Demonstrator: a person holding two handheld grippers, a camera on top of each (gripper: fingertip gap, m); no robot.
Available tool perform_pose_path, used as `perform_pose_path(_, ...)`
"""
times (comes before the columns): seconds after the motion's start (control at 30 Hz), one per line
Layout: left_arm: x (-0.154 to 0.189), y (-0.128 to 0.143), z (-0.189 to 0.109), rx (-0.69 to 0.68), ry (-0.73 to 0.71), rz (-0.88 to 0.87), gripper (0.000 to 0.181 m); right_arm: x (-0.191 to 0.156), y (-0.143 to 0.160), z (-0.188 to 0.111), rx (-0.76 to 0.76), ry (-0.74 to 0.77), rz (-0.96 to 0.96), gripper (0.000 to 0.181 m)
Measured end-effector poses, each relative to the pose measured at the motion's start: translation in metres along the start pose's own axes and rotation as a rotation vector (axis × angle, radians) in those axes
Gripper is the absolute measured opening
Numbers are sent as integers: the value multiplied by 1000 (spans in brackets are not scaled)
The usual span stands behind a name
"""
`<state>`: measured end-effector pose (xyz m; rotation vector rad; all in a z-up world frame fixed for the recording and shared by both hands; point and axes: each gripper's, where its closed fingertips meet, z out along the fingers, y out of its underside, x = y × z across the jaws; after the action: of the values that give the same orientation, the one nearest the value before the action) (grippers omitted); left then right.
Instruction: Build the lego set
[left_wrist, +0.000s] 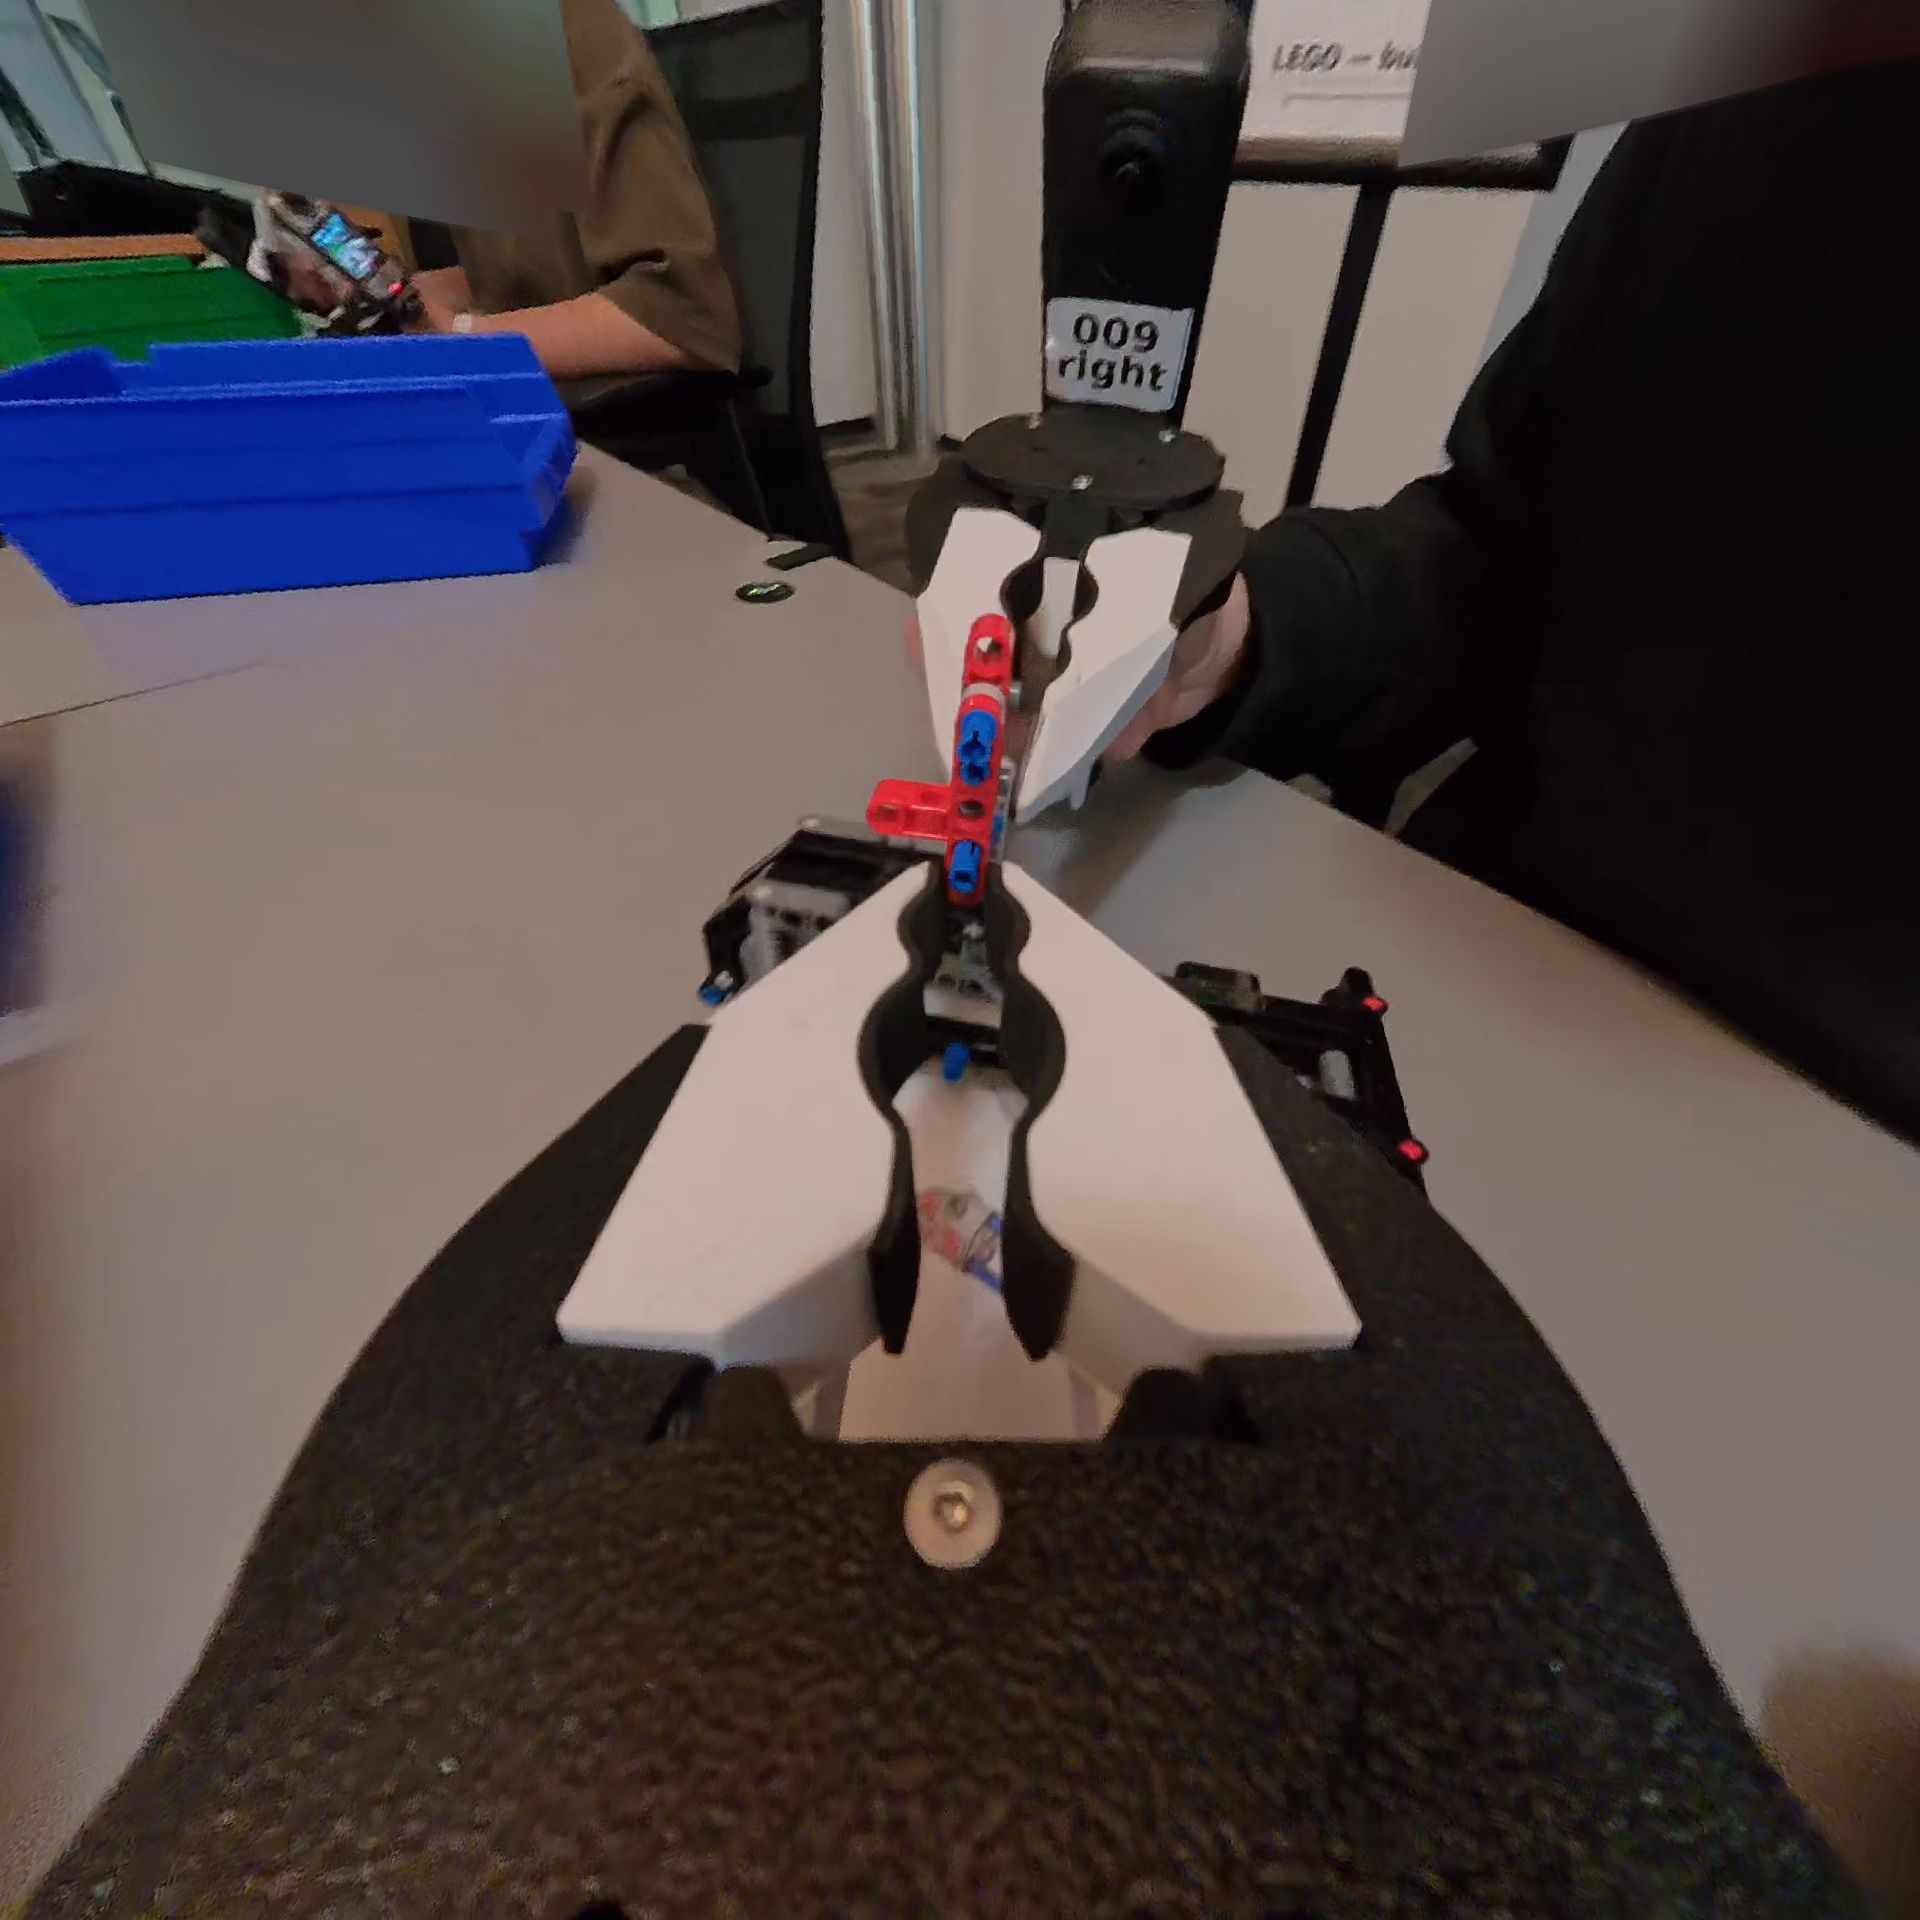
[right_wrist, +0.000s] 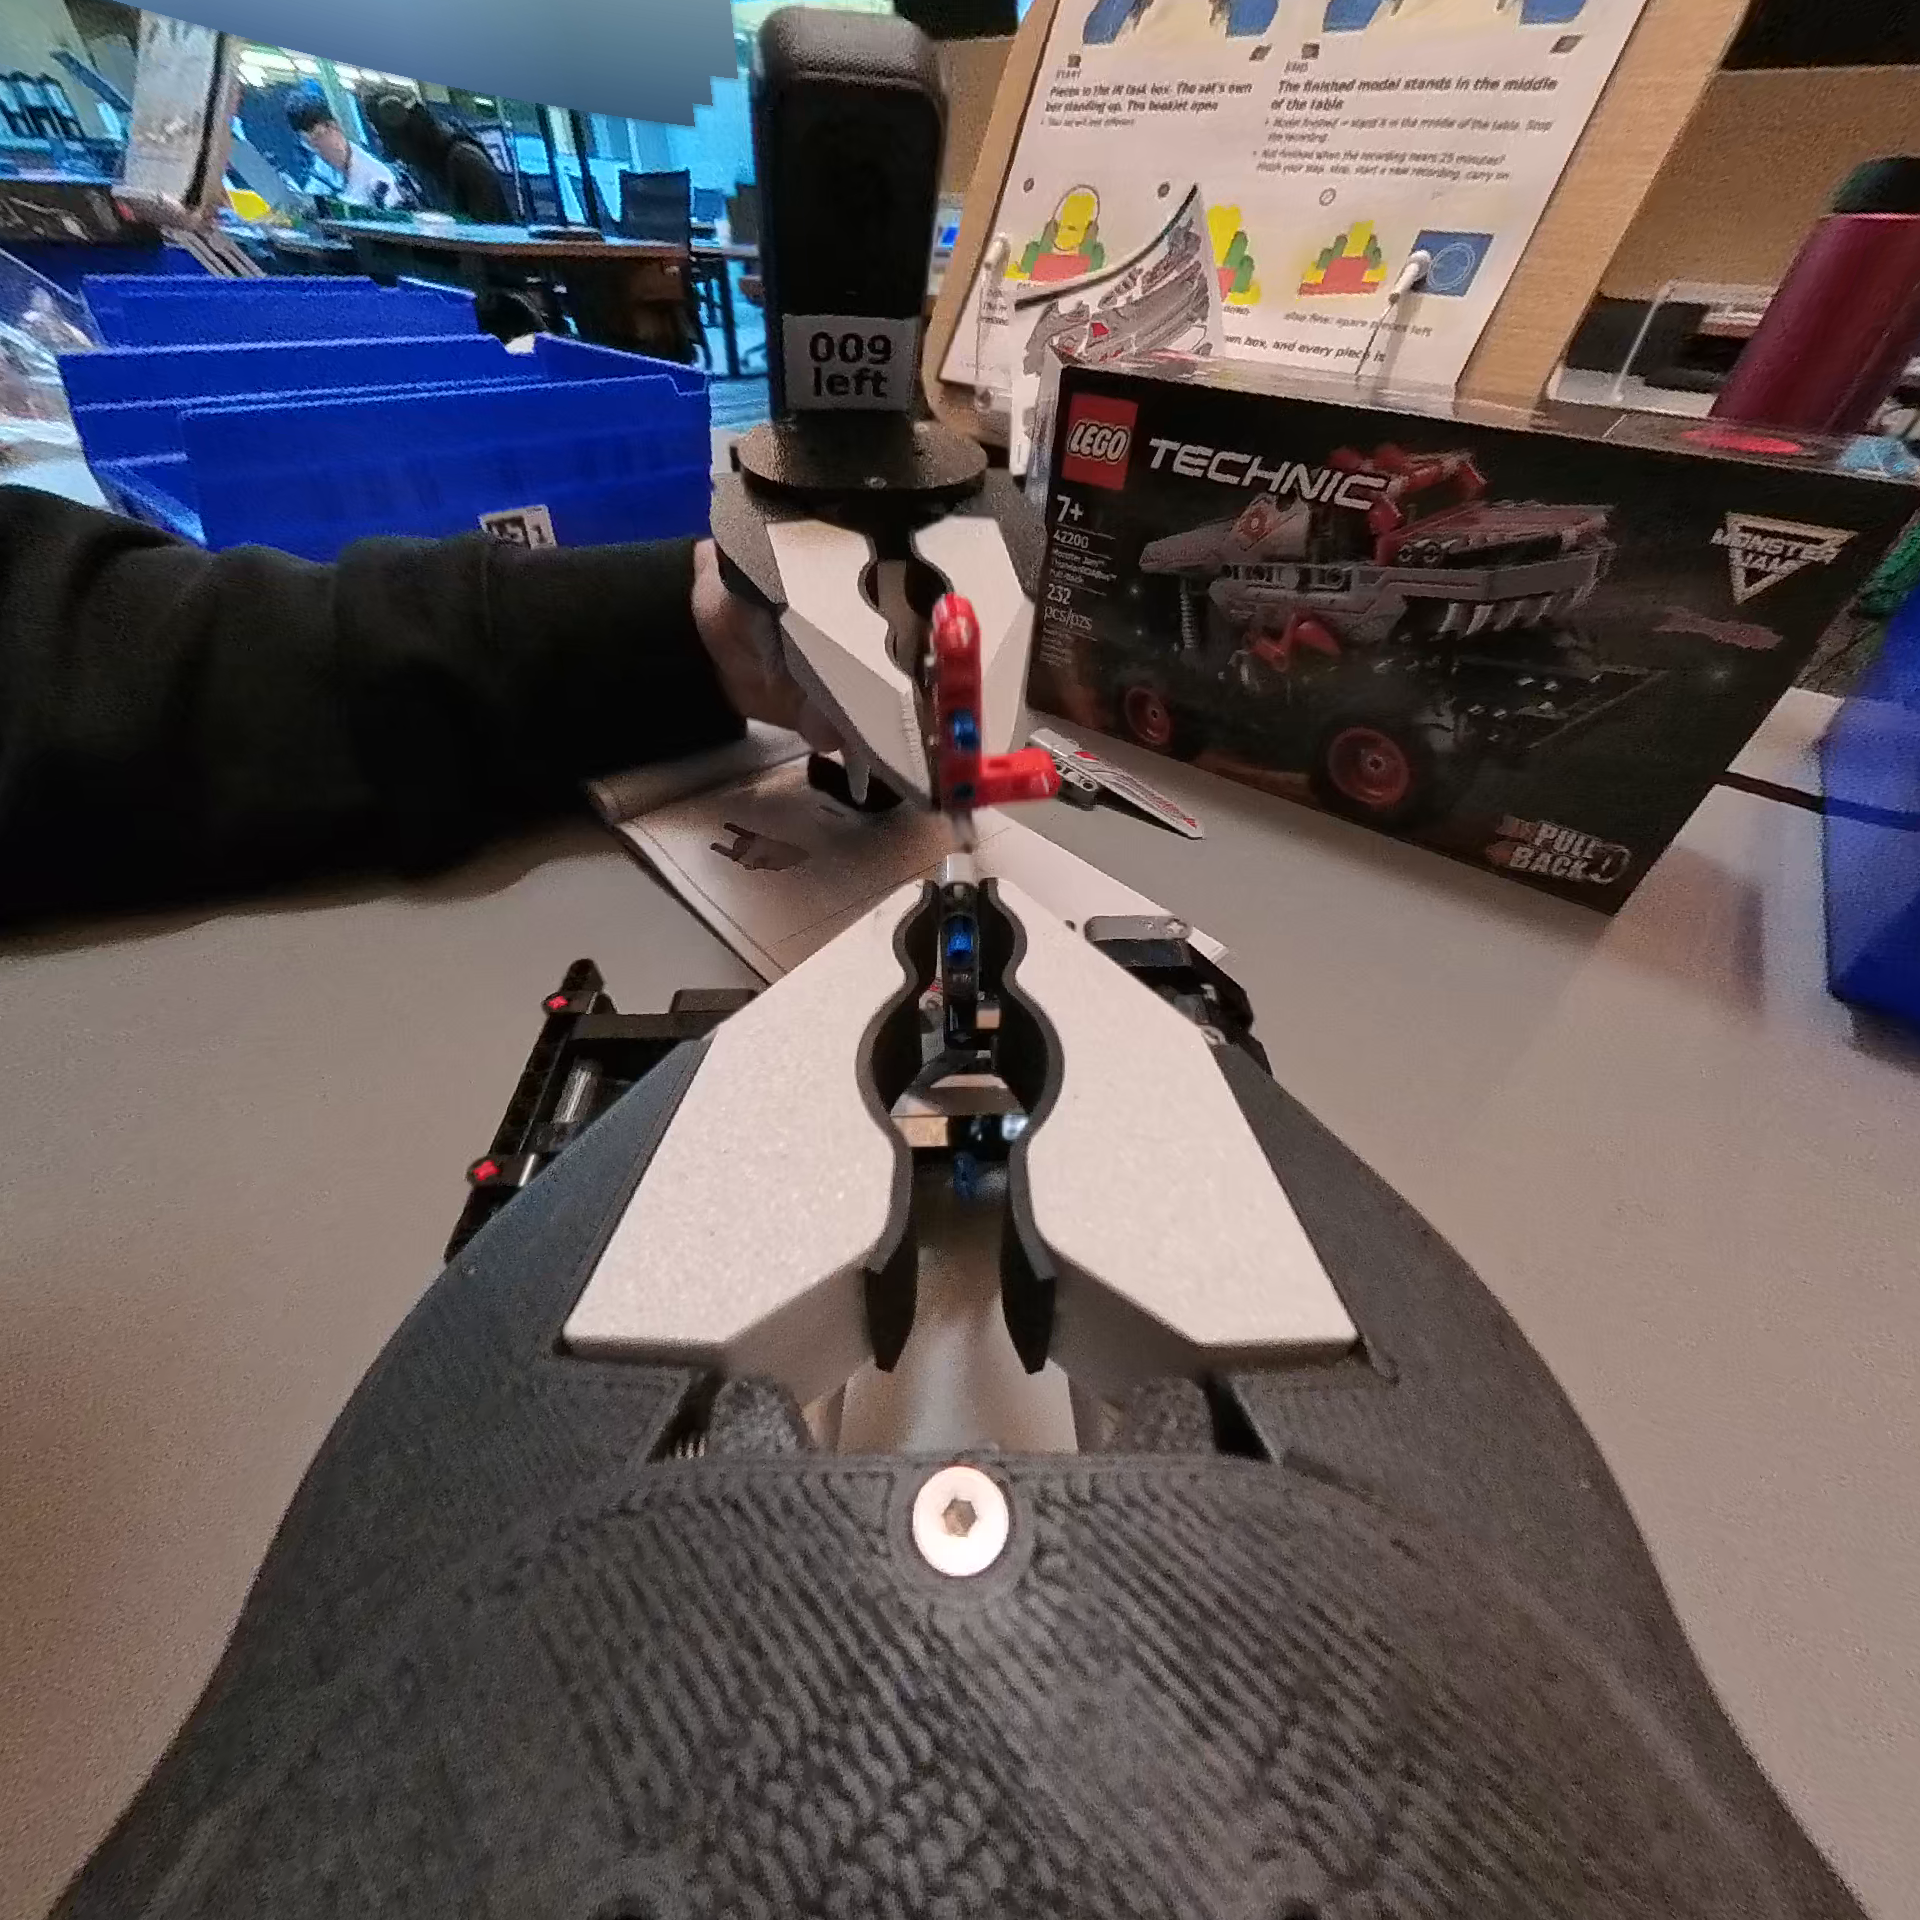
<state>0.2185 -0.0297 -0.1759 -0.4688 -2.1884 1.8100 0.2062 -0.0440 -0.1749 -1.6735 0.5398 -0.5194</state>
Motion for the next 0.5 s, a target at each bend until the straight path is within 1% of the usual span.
perform_pose_path(0.1,-6,-10,-16,48,-38,2,4,-1,0,0,-1,-9,0,4)
perform_pose_path(0.23,-8,-8,-26,18,-72,18,4,-2,0,3,0,3,-27,4)
perform_pose_path(0.5,-3,-20,-24,43,-69,91,4,-1,-1,6,-2,81,-98,5)
